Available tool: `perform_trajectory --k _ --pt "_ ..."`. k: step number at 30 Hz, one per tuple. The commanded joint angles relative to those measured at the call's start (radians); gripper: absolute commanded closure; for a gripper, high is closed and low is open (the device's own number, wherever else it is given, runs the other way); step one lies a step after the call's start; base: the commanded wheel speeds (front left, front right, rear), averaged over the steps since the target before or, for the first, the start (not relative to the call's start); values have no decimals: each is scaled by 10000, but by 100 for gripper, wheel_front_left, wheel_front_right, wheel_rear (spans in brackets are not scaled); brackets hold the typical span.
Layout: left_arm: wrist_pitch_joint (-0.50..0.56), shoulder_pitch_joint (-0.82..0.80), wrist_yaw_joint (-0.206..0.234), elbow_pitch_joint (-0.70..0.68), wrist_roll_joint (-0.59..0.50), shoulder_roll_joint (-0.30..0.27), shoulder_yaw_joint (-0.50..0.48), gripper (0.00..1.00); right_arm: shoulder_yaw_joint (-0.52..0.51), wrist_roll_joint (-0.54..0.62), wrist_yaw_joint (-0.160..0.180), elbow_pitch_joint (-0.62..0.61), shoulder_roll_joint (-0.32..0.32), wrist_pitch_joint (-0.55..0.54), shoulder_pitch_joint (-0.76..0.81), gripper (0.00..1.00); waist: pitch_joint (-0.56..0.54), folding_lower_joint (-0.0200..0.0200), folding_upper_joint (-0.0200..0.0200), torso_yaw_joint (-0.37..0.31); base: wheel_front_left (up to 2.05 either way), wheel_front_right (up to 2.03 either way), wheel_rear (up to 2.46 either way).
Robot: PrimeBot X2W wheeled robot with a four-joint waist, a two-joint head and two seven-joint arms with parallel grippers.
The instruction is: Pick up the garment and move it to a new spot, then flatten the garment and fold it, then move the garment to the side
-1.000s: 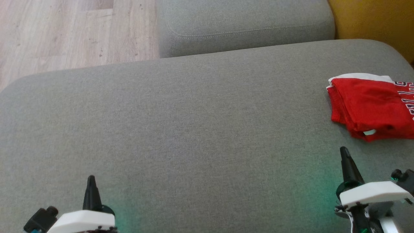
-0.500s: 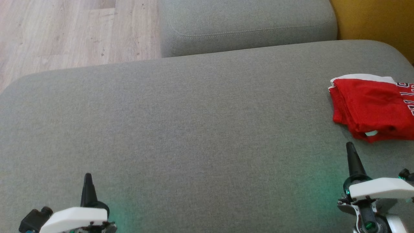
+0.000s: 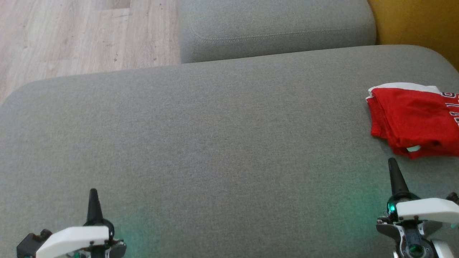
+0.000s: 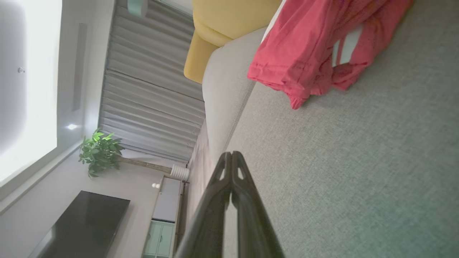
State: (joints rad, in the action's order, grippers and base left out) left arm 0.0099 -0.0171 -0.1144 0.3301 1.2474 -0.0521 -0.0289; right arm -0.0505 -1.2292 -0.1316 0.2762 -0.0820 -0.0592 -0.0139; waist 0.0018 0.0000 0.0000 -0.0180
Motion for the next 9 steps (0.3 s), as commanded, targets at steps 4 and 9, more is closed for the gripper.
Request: perform_trajectory --k 4,9 --pt "194 -619 -86 -438 610 -45 -363 100 -24 -663 7 -317 2 -100 -662 100 2 0 0 25 0 0 0" --pt "338 -669 -99 -508 1123 -34 -447 100 -123 -1203 8 -317 51 -171 -709 100 4 0 0 52 0 0 0"
